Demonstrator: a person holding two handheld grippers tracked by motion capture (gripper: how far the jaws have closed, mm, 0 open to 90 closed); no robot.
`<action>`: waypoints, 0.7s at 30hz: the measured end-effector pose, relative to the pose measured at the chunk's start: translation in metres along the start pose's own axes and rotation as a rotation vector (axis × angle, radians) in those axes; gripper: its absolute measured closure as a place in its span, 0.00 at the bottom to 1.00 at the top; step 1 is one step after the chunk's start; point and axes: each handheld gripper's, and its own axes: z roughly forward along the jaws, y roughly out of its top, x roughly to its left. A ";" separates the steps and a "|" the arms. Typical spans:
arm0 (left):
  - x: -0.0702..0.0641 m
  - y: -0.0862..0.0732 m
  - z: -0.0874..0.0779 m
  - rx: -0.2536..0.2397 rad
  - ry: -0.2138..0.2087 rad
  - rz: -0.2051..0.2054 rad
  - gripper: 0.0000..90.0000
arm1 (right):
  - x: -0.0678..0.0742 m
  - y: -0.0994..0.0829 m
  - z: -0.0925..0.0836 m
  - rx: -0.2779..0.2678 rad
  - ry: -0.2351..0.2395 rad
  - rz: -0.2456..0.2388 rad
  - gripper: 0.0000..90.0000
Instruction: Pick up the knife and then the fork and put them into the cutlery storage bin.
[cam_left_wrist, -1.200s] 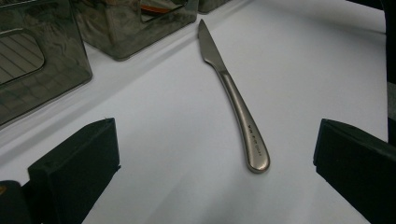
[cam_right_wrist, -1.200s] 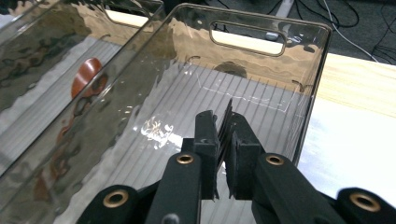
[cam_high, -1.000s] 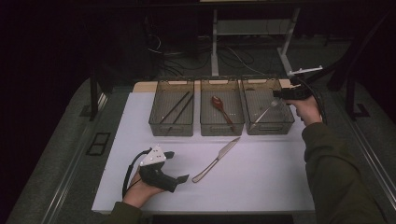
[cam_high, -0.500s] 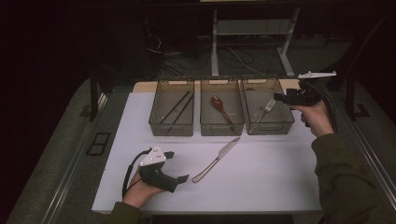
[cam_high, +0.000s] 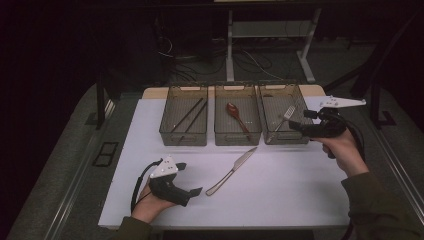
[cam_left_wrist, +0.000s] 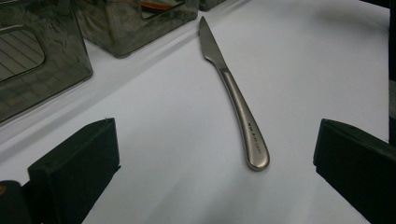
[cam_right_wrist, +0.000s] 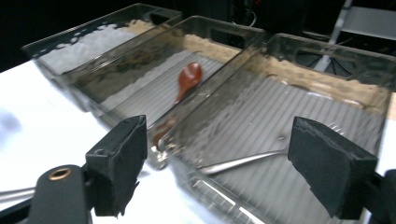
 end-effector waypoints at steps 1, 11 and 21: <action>0.000 0.000 0.000 0.001 0.000 0.001 0.00 | 0.004 -0.003 -0.002 -0.005 0.009 -0.004 0.21; -0.001 0.001 0.000 0.001 0.006 0.003 0.00 | 0.039 -0.037 -0.009 0.003 0.058 -0.031 0.19; -0.003 0.003 0.002 0.005 0.020 0.004 0.01 | 0.059 -0.078 -0.010 0.022 0.062 -0.040 0.17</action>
